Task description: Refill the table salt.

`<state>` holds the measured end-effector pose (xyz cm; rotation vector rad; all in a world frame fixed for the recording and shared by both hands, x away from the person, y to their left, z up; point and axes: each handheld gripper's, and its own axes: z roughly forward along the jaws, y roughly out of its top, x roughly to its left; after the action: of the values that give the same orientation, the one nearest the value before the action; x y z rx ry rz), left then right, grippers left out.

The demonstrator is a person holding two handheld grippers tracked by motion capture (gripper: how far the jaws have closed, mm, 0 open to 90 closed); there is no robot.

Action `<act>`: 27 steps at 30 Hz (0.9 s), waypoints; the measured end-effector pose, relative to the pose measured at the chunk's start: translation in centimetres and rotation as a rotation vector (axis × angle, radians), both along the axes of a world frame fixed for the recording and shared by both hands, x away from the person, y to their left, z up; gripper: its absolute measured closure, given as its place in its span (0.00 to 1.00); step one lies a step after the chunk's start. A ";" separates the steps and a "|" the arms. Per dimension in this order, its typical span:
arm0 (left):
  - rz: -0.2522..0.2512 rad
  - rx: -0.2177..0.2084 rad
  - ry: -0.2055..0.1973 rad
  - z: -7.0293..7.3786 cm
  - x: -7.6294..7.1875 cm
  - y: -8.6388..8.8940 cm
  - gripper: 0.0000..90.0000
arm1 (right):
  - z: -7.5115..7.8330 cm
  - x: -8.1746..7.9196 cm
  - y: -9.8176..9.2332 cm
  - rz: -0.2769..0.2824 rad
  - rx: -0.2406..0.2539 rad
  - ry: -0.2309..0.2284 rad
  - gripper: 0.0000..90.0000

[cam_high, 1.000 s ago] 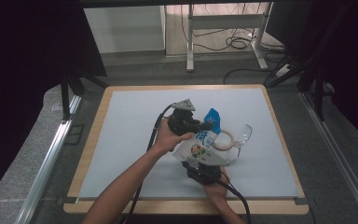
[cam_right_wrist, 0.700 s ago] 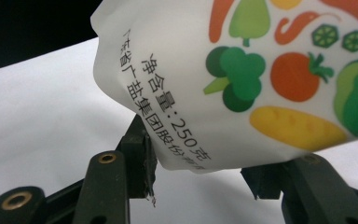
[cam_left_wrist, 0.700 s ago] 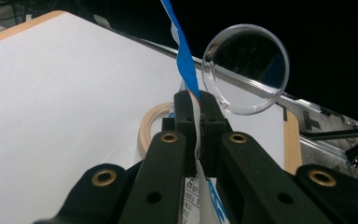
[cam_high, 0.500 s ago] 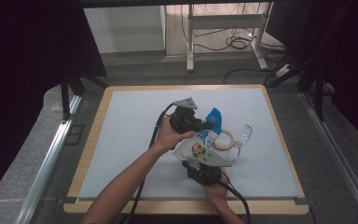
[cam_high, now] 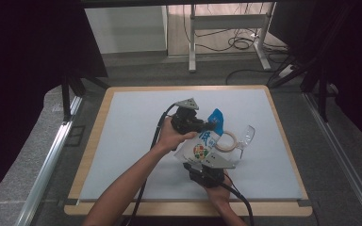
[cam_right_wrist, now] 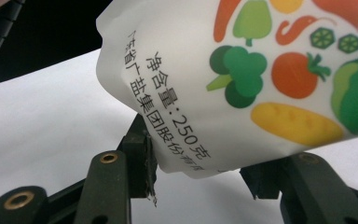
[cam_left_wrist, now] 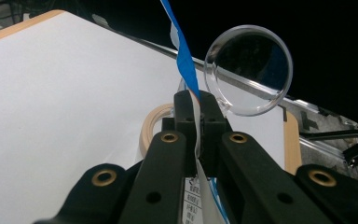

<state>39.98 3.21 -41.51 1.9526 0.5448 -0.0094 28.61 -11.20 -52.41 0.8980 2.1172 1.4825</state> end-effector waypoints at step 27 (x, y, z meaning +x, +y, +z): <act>-0.027 0.012 0.007 -0.2 0.7 -1.3 1.00 | 0.7 -0.5 0.0 -0.034 0.048 0.010 0.59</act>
<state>40.72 1.92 -41.66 1.9722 0.5243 -0.0294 28.10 -11.22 -51.72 0.9561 2.0710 1.5208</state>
